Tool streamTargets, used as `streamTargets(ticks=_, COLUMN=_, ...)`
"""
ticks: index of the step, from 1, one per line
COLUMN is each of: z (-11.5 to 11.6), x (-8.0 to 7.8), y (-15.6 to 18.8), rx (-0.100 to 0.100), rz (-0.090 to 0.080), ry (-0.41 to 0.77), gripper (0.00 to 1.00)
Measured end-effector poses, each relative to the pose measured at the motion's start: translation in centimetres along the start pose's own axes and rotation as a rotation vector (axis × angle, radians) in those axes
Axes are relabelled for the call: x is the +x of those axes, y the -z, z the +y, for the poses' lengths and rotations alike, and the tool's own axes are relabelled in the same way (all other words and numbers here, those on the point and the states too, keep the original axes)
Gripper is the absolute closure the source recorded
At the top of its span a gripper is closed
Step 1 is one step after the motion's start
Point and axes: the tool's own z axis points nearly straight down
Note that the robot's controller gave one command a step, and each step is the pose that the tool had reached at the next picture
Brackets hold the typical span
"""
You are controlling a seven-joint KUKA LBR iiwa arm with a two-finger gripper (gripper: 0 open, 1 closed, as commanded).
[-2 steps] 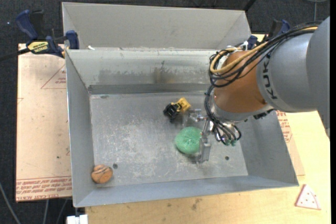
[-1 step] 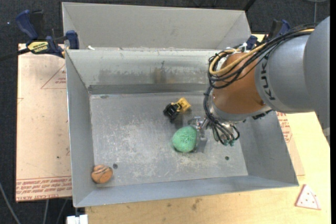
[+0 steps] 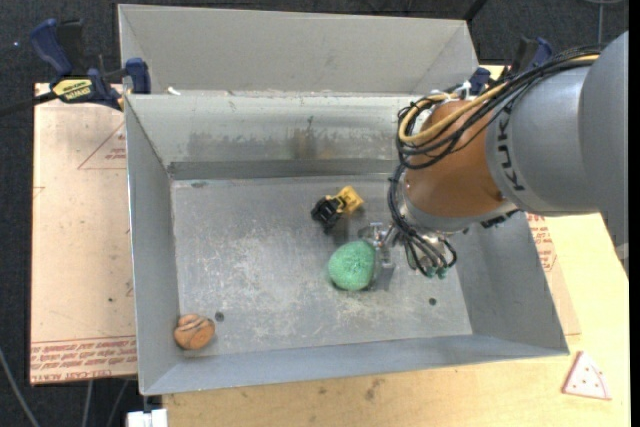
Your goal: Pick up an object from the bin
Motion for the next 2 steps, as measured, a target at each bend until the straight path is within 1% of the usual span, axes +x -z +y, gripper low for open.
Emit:
streamTargets(ticks=1, z=0.01, x=0.01, y=0.1, rx=0.0, rz=0.003, ry=0.0, gripper=1.0)
streamTargets(ticks=2, z=0.02, x=0.2, y=0.57, rx=0.0, rz=0.012, ry=0.001, gripper=1.0)
